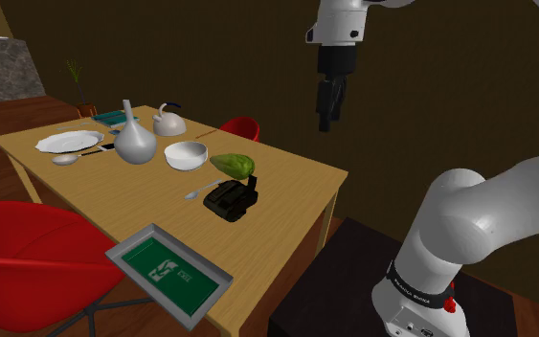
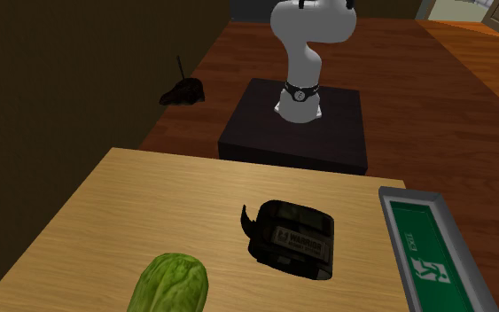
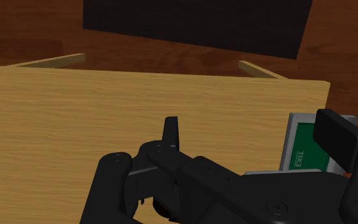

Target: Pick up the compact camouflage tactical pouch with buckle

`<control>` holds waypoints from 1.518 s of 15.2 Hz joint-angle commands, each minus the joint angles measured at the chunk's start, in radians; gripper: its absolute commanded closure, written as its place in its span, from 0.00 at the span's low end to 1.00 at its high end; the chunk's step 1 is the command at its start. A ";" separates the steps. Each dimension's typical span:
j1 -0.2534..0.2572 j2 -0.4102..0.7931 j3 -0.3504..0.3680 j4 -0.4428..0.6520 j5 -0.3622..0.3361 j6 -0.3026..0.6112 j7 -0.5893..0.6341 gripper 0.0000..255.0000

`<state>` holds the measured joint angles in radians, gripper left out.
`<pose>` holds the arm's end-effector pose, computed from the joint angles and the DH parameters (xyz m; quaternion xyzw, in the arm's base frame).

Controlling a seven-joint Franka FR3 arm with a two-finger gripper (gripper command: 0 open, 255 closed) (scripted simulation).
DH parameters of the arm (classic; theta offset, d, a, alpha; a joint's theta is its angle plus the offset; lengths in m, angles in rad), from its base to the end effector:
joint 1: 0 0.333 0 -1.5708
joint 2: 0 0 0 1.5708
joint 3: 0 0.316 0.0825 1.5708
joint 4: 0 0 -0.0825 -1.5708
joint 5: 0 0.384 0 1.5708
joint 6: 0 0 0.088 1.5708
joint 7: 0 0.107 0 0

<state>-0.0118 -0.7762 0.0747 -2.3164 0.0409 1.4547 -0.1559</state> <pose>0.2967 0.0309 0.5954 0.9941 0.0988 -0.0437 0.0032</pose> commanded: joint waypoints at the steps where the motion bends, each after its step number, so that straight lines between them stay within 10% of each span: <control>1: 0.000 0.000 0.000 0.000 0.000 0.000 0.000 0.00; 23: -0.066 0.716 -0.066 0.129 -0.032 0.577 -0.057 0.00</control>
<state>-0.0756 -0.0923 0.0114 -2.2009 0.0085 2.0124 -0.2108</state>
